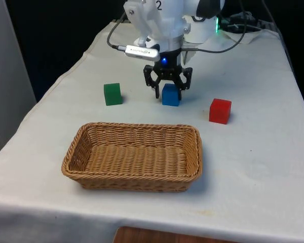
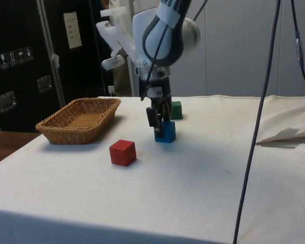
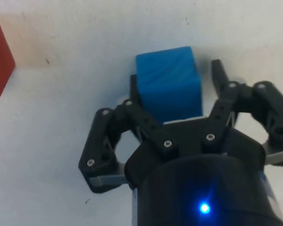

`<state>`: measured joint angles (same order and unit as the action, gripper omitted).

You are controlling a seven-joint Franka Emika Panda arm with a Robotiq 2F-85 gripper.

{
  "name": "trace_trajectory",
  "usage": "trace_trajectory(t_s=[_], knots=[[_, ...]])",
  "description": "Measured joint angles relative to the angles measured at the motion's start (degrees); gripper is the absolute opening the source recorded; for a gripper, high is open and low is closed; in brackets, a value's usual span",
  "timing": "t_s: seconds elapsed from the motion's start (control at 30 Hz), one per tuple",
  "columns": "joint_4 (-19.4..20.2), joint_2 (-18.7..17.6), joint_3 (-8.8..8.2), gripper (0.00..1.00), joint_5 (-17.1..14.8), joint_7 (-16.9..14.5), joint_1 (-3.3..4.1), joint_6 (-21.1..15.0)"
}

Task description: Pick up the blue cube and place it into the basket.

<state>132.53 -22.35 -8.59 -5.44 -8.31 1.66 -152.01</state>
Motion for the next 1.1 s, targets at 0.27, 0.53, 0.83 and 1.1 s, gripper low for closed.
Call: trace_trajectory(t_s=[0.27,0.53,0.83,1.1], knots=[[0.0,0.0,-0.06,0.0,0.0,0.0,0.0,0.0],[-0.17,0.17,-0.06,0.0,0.0,0.0,0.0,0.06],[-0.23,4.7,-0.17,0.0,0.34,0.52,0.0,4.13],[-0.8,8.59,-0.29,0.0,1.2,1.38,0.0,7.62]])
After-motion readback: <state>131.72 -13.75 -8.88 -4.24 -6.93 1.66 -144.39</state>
